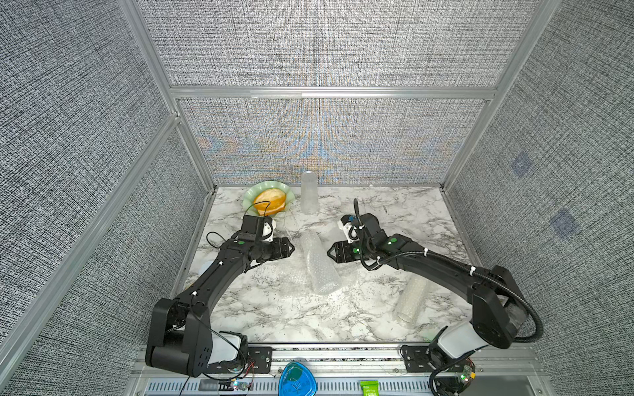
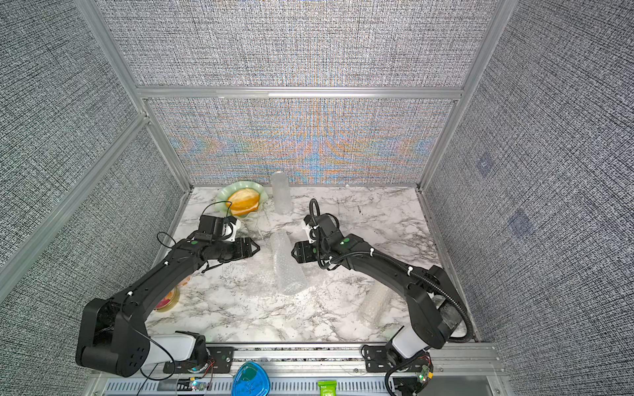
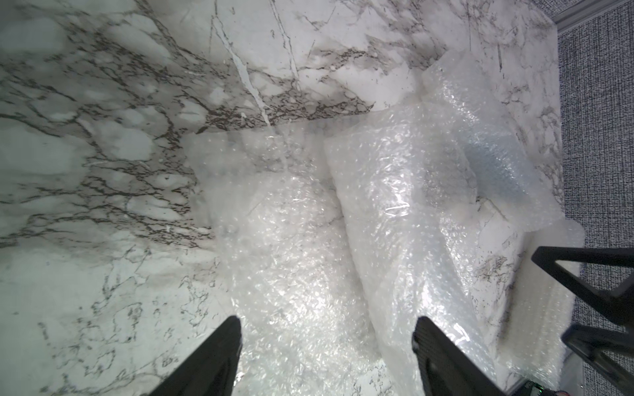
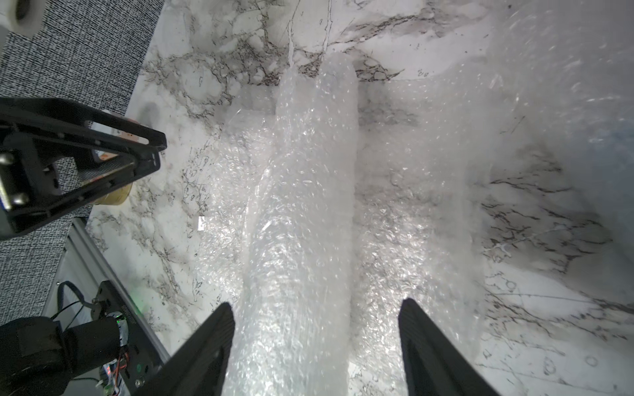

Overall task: Unwrap the vase from the bubble wrap
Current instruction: Unwrap the bubble wrap.

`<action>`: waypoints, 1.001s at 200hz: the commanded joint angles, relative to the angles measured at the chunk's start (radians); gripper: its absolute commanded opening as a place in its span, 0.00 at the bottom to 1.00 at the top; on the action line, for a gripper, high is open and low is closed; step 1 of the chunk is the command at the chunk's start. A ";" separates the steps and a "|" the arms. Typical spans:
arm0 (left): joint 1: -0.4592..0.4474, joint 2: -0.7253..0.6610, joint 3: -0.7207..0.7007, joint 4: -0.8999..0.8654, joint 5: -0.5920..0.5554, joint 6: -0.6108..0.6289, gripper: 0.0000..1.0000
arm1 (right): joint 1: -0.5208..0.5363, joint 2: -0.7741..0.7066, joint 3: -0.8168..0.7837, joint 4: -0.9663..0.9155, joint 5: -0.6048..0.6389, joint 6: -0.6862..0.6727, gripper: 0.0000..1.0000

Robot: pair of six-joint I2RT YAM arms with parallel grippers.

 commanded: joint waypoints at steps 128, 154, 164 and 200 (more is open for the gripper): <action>-0.339 0.082 0.081 0.042 -0.321 -0.340 0.78 | -0.121 -0.145 -0.366 0.365 -0.135 0.148 0.66; -0.378 0.176 0.132 0.041 -0.336 -0.353 0.76 | -0.121 -0.164 -0.371 0.323 -0.126 0.125 0.66; -0.386 0.211 0.151 0.027 -0.348 -0.357 0.76 | -0.123 -0.171 -0.372 0.308 -0.119 0.115 0.66; -0.389 0.245 0.121 0.039 -0.346 -0.386 0.73 | -0.122 -0.180 -0.370 0.262 -0.101 0.082 0.66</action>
